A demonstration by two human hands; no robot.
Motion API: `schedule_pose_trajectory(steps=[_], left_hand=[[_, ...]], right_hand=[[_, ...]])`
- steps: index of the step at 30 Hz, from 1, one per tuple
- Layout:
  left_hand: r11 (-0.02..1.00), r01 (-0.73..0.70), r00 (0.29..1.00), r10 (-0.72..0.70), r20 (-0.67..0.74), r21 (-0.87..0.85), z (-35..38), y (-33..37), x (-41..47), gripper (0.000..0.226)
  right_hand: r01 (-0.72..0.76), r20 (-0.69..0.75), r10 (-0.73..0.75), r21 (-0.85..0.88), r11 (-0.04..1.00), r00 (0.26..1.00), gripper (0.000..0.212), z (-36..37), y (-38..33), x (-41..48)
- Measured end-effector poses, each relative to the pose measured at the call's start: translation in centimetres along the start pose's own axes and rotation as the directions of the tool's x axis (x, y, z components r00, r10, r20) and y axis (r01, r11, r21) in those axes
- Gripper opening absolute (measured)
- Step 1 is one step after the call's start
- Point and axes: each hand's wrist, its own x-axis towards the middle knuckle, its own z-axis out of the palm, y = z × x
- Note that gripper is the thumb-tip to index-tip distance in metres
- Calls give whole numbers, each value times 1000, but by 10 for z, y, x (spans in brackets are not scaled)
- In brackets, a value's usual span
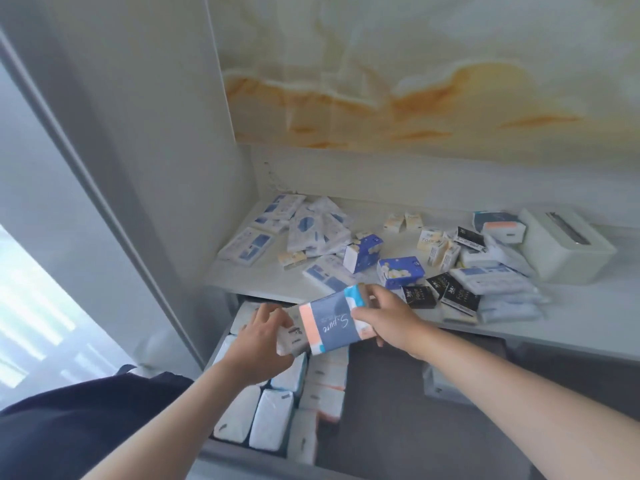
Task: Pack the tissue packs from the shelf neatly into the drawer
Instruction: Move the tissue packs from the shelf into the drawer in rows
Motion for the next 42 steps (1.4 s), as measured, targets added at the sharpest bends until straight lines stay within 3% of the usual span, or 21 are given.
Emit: schedule_pose_trajectory(steps=[3, 6, 9, 11, 14, 17, 19, 21, 24, 26, 29, 32, 35, 38, 42], left_hand=[[947, 97, 946, -183, 266, 305, -1, -9, -8, 64], [942, 59, 938, -165, 303, 330, -6, -6, -7, 62], [980, 16, 989, -44, 142, 197, -22, 10, 4, 49], [1000, -31, 996, 31, 88, -1, -31, 26, 9, 57], [981, -35, 955, 89, 284, -191, -38, 52, 5, 70], [981, -14, 944, 76, 320, -193, -29, 64, 5, 43], [985, -11, 962, 56, 266, -171, -23, 65, 6, 41], [989, -6, 975, 38, 218, -148, -16, 66, 7, 50], [990, -26, 981, 52, 186, -140, -5, 73, 2, 62], [986, -99, 957, 131, 259, -131, 3, 76, -4, 68], [968, -236, 880, 252, 402, -91, 12, 70, -8, 76], [925, -370, 839, 292, 458, 89, 20, 60, -8, 72], [742, -555, 782, 309, 542, 376, 37, 49, -12, 75], [560, -645, 732, 258, 630, 520, 58, 42, -18, 93], [646, -600, 736, 216, 642, 471, 67, 38, -20, 102]], right_hand=[[-122, 35, 119, 89, 989, 992, 38, 12, 5, 3], [-193, 86, 185, 90, 977, 979, 37, 19, 10, 5], [-194, 118, 193, -7, 981, 974, 38, 19, 12, 7], [-165, 187, 167, -29, 986, 968, 38, 18, 9, 7], [-109, 334, 92, 31, 994, 938, 46, 16, 7, 7], [-126, 355, 101, 46, 991, 929, 50, 18, 7, 5], [-254, 379, 181, 151, 955, 907, 45, 15, 6, 2], [-471, 468, 315, 266, 841, 826, 36, 9, 4, -3], [-645, 562, 465, 169, 745, 684, 66, 6, 11, -5], [-645, 570, 479, 122, 755, 668, 58, 11, 19, -7], [-580, 485, 504, 8, 814, 715, 24, 12, 28, -13], [-403, 406, 523, -347, 847, 750, 32, 8, 30, -23], [-201, 421, 517, -597, 776, 745, 42, 13, 32, -31], [-192, 451, 535, -609, 770, 714, 41, 28, 40, -35], [-351, 406, 569, -496, 794, 715, 42, 55, 64, -34]])
